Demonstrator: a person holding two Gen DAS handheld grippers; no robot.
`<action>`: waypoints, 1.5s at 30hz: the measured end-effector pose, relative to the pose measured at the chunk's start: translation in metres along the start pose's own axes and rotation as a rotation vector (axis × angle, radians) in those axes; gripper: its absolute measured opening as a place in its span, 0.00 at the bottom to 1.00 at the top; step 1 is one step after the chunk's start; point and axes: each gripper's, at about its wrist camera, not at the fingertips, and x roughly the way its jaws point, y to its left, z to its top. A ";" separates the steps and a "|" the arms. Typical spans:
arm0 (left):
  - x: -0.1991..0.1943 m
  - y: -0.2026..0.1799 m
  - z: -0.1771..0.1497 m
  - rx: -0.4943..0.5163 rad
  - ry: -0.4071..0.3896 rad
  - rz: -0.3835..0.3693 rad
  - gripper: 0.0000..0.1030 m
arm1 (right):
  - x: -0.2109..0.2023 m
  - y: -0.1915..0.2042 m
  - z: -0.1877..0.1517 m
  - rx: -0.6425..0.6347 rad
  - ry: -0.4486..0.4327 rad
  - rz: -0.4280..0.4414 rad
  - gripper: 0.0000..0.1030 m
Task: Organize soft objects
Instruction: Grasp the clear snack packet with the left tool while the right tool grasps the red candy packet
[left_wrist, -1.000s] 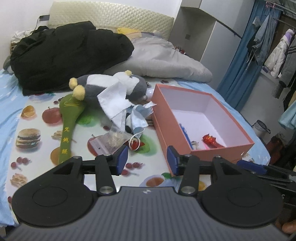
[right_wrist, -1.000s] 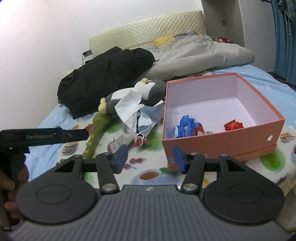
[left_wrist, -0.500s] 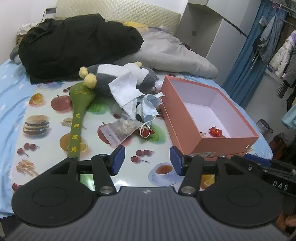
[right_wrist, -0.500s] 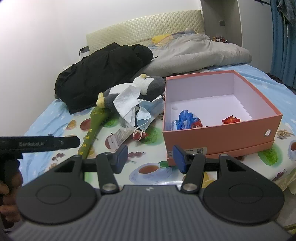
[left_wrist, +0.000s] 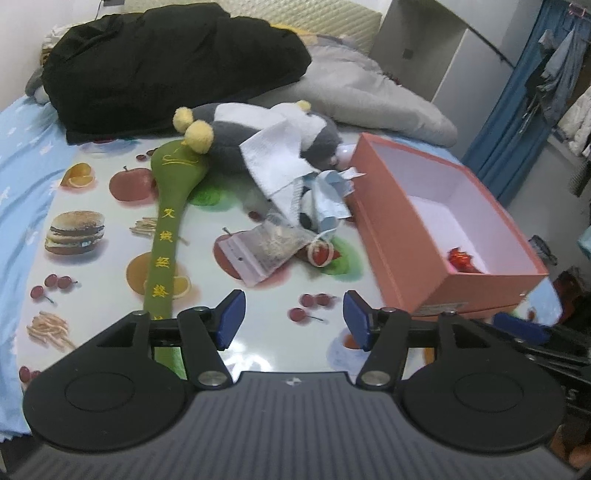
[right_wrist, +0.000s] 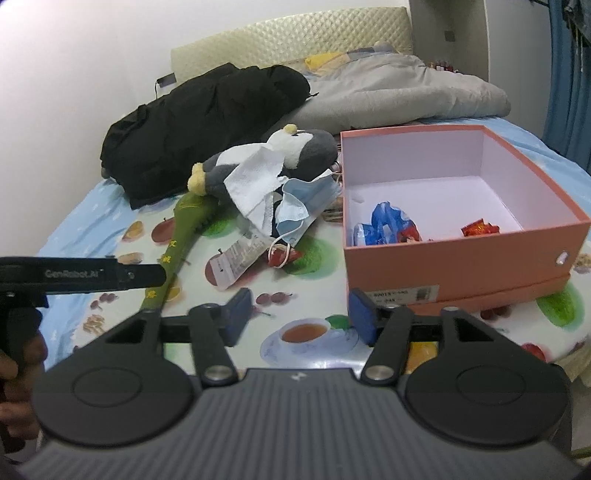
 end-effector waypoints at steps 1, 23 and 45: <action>0.006 0.002 0.001 -0.002 0.006 0.010 0.63 | 0.004 0.002 0.001 -0.015 -0.004 0.009 0.72; 0.160 0.060 0.064 -0.019 0.120 -0.044 0.71 | 0.149 0.040 0.016 -0.204 0.099 0.045 0.64; 0.219 0.057 0.075 0.088 0.248 -0.257 0.69 | 0.215 0.029 0.022 -0.239 0.161 0.047 0.41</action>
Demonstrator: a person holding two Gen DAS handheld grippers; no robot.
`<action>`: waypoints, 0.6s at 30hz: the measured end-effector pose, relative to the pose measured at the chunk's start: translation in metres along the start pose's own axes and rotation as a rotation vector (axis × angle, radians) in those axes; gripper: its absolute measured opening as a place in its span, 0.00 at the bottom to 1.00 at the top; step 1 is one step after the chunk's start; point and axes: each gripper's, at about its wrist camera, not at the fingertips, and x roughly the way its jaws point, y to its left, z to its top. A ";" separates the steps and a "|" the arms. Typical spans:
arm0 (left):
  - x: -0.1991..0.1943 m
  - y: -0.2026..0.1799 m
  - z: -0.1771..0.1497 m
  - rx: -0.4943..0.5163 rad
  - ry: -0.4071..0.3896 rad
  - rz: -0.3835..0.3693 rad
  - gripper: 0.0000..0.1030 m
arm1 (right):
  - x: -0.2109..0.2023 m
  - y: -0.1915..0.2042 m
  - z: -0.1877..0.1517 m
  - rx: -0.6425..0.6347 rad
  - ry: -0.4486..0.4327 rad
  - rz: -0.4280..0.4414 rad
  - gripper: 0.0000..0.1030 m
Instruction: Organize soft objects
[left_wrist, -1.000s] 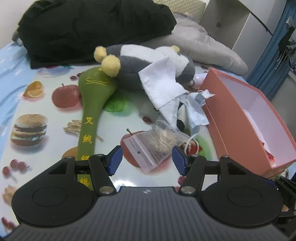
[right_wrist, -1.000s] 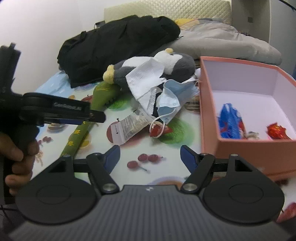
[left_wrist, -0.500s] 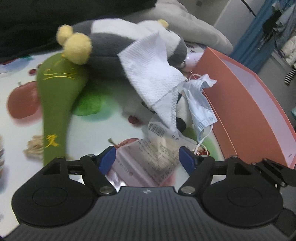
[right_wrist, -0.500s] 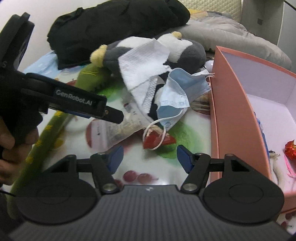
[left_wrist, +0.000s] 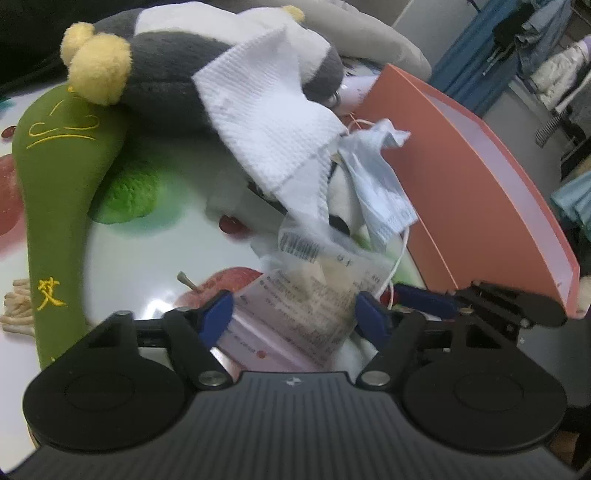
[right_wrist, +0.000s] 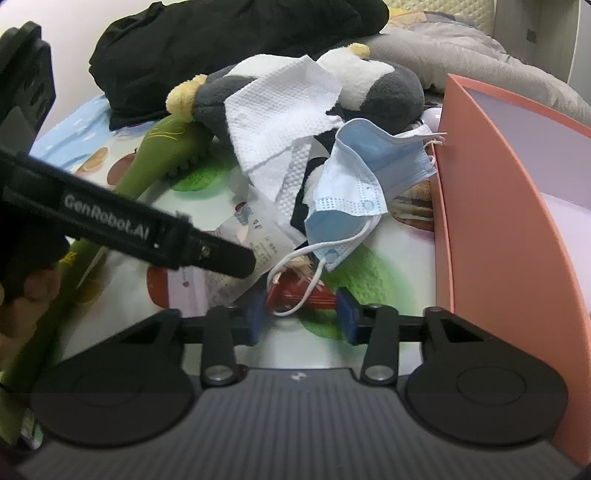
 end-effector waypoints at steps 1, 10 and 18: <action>0.000 -0.002 -0.002 0.005 -0.001 0.004 0.67 | -0.002 0.000 -0.001 -0.004 -0.001 -0.004 0.41; -0.006 -0.010 -0.027 -0.044 0.014 0.015 0.08 | -0.013 0.004 -0.009 0.006 0.023 0.031 0.10; -0.030 -0.005 -0.052 -0.130 -0.031 0.095 0.03 | -0.026 0.007 -0.022 0.023 0.037 0.057 0.09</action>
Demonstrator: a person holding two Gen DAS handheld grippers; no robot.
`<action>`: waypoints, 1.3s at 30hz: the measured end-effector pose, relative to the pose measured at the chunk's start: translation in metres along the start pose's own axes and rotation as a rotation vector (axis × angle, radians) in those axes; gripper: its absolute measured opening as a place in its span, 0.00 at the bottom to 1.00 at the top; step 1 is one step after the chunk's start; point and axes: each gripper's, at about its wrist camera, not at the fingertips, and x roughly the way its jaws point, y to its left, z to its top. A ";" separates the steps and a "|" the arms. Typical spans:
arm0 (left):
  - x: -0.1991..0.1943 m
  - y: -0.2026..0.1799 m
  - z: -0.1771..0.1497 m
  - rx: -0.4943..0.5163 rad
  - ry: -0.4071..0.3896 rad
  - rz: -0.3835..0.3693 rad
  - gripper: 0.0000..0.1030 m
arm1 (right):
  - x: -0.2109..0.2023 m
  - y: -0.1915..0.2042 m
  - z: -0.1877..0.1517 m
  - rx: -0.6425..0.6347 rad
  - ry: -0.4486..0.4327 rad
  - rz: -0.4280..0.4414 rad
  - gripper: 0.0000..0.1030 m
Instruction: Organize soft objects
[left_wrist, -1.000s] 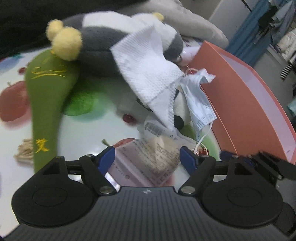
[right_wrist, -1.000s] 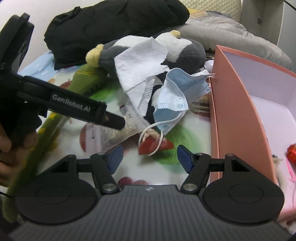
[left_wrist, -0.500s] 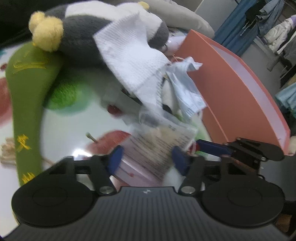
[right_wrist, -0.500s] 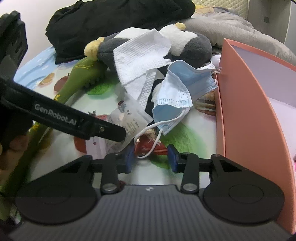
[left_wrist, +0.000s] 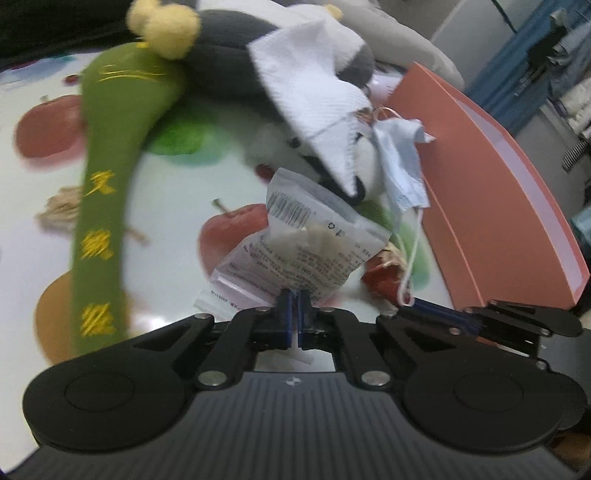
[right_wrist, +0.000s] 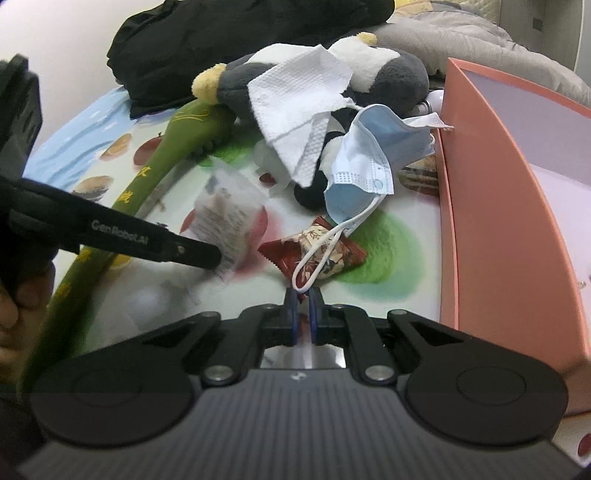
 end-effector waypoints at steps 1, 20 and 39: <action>-0.003 0.001 -0.002 -0.010 -0.002 0.006 0.03 | -0.002 0.000 -0.001 0.006 0.000 0.007 0.09; -0.048 -0.007 -0.061 -0.180 0.009 -0.018 0.02 | -0.048 0.005 -0.040 0.049 0.103 0.039 0.08; -0.038 -0.027 -0.027 0.196 -0.025 0.045 0.67 | -0.048 -0.006 -0.029 0.191 0.027 -0.014 0.45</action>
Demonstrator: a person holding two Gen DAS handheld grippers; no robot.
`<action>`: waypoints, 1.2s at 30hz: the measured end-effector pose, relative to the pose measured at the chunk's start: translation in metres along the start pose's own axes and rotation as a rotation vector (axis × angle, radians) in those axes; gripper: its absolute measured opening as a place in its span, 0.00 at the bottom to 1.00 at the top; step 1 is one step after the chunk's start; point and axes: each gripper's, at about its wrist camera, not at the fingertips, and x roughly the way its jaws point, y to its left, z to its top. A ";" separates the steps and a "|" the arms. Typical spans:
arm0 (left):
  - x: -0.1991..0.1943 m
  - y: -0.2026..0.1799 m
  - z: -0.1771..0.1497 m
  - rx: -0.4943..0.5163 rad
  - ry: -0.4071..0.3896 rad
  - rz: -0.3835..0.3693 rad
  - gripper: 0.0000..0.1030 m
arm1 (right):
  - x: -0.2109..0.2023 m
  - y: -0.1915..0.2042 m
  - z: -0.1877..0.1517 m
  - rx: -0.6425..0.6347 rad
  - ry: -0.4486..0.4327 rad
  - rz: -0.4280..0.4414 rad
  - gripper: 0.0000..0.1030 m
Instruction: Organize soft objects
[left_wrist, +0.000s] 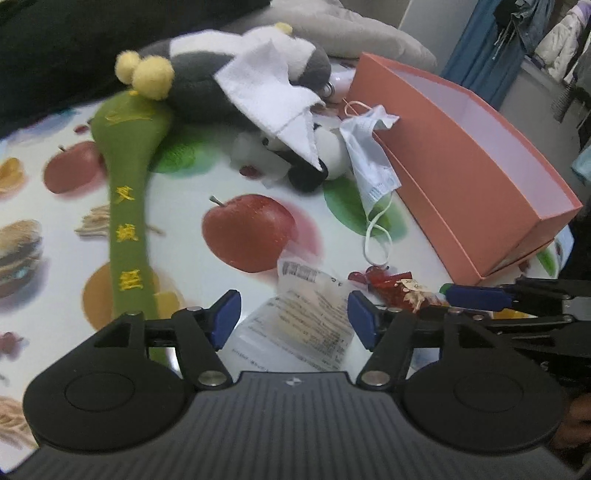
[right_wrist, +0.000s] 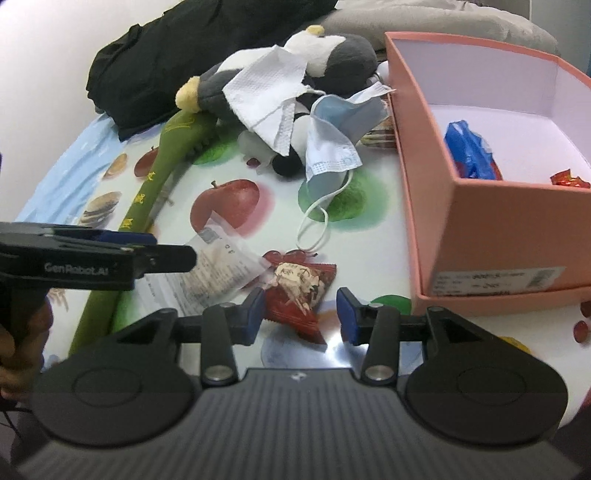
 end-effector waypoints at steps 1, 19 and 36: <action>0.003 0.002 0.000 -0.010 0.006 -0.007 0.68 | 0.004 0.000 0.000 0.001 0.008 -0.004 0.45; 0.021 -0.006 -0.010 -0.007 0.034 0.007 0.43 | 0.026 -0.003 0.003 -0.013 0.020 0.057 0.30; -0.011 -0.008 -0.023 -0.175 -0.028 0.040 0.19 | -0.003 0.002 0.003 -0.045 -0.020 0.057 0.28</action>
